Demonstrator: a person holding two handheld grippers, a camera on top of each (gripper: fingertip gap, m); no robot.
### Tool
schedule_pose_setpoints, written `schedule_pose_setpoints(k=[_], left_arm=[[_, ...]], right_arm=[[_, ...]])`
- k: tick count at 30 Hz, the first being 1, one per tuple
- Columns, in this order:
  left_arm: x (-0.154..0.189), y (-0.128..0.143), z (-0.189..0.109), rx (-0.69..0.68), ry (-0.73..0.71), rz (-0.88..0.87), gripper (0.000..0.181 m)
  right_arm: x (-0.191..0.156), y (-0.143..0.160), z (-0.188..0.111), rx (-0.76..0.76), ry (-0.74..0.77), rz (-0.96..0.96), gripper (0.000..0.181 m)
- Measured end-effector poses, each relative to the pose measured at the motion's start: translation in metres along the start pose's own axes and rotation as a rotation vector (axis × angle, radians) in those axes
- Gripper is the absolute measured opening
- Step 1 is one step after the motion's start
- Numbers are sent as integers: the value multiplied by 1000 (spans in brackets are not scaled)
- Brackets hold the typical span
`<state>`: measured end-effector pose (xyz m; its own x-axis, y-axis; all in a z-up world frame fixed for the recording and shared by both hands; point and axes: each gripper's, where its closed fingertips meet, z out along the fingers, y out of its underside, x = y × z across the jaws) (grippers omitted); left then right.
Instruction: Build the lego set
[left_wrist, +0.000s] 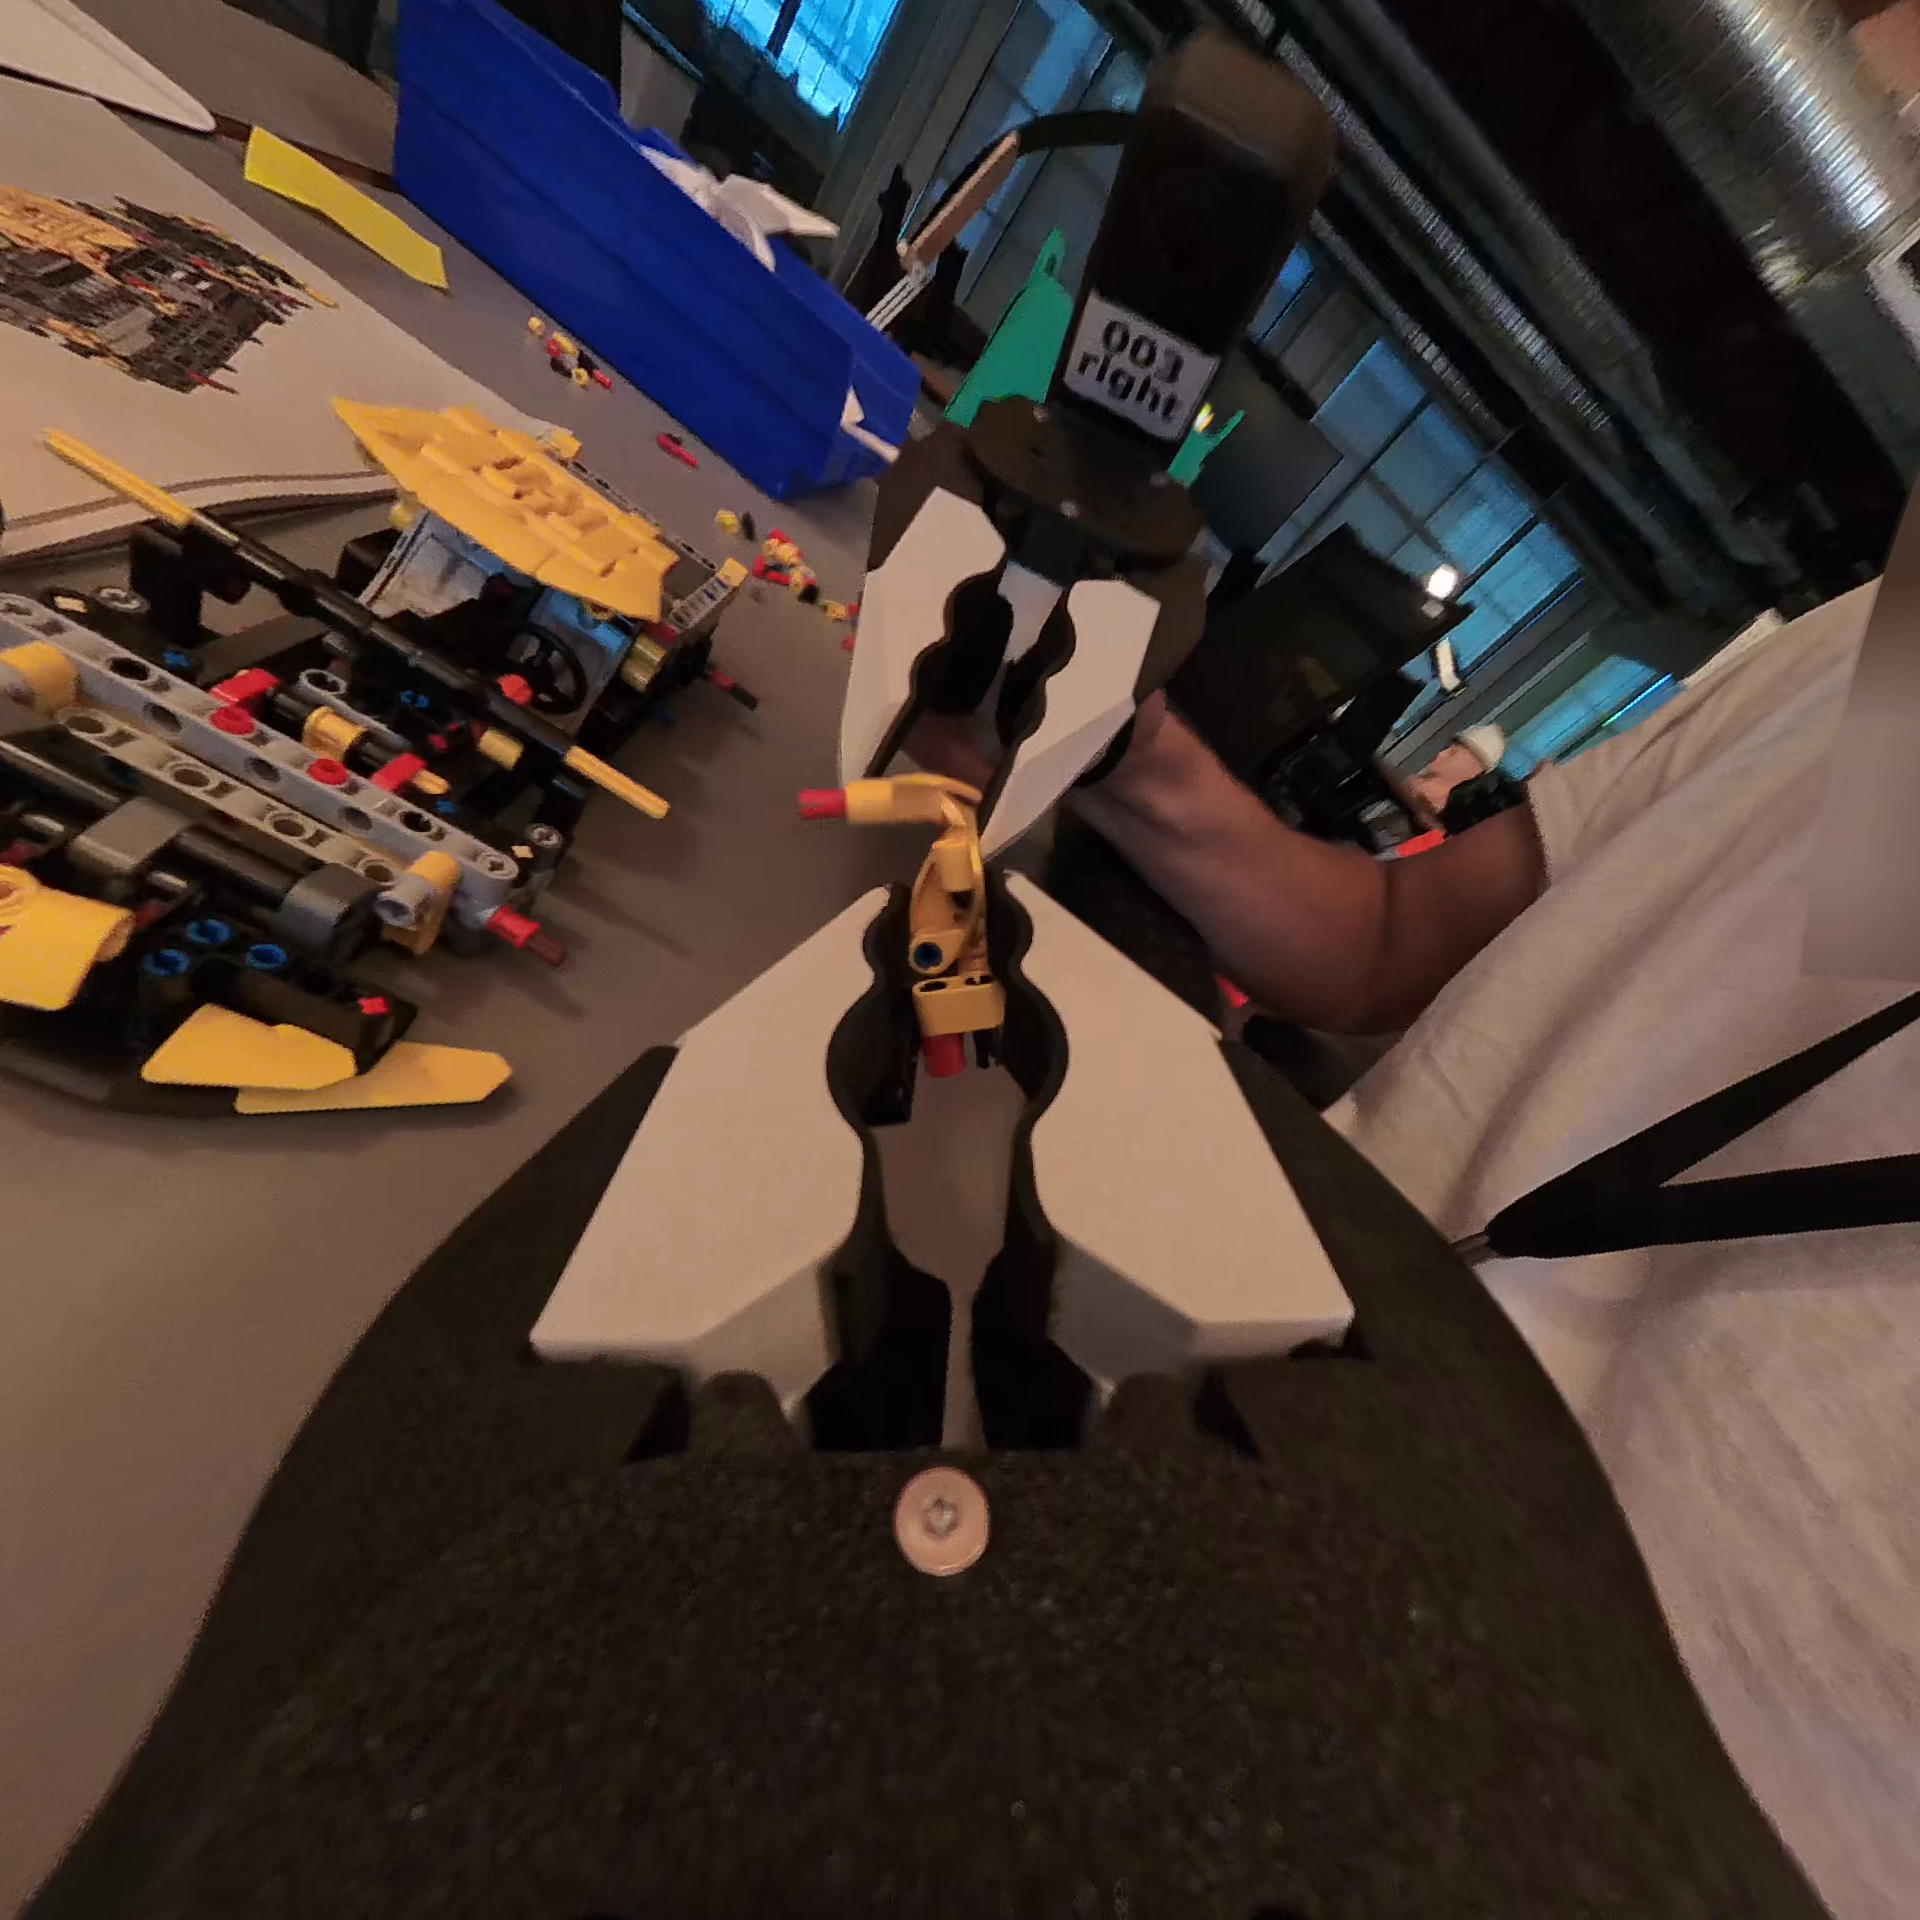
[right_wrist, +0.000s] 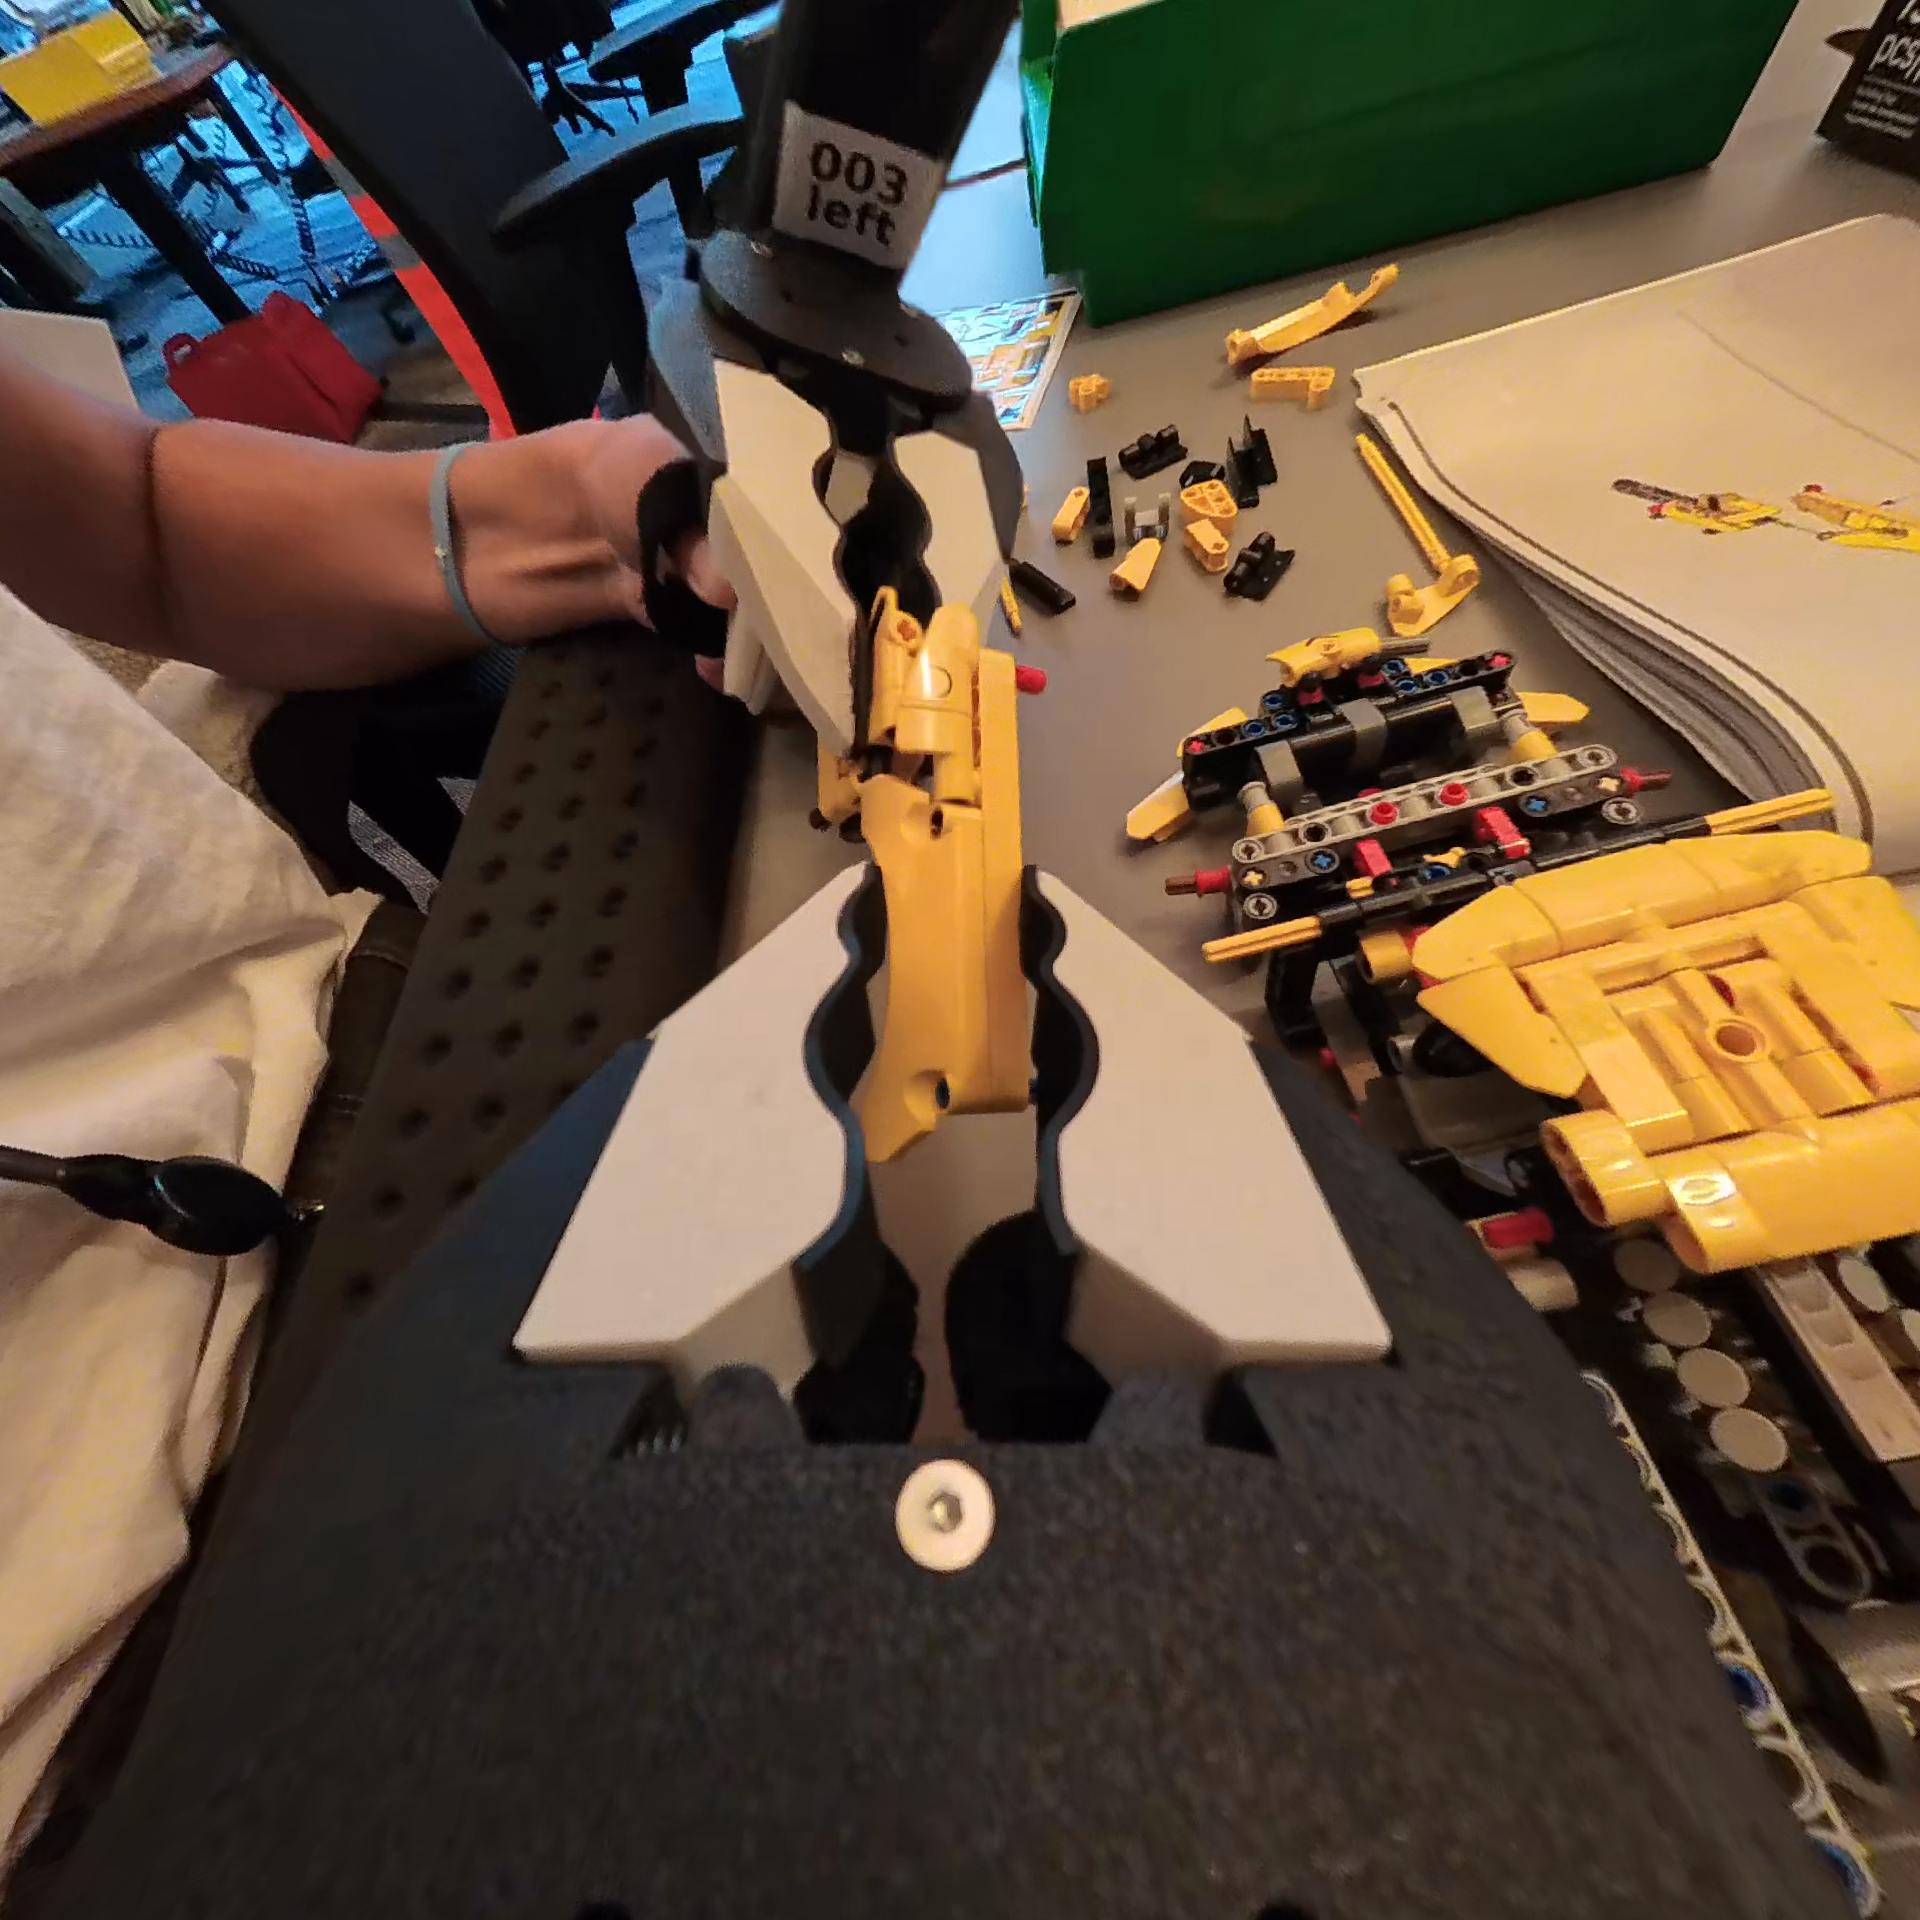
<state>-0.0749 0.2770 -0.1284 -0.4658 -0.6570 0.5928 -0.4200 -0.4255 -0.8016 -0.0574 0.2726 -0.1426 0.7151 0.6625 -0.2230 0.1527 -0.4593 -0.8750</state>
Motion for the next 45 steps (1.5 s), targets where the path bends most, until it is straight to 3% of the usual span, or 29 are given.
schedule_pose_setpoints(k=[7,13,17,21,24,33,41,45], left_arm=[[0,2,3,-13,32,-48,13],[-4,23,12,-152,-7,-4,13],[0,43,20,-283,-2,36,13],[1,63,28,-416,-10,75,13],[2,66,30,-435,-17,100,13],[12,80,33,-505,-24,285,16],[13,83,32,-516,-47,371,18],[18,74,28,-451,-35,408,27]], right_arm=[[2,-7,-3,48,-4,34,25],[-1,12,-3,-128,59,-117,25],[-9,25,-3,-219,17,-151,25],[-14,48,-5,-421,-24,-204,25],[-16,55,-6,-481,-59,-209,25],[-19,54,-9,-408,-82,-214,25],[-21,52,-15,-368,-6,-255,25],[-23,56,-15,-375,19,-266,25]])
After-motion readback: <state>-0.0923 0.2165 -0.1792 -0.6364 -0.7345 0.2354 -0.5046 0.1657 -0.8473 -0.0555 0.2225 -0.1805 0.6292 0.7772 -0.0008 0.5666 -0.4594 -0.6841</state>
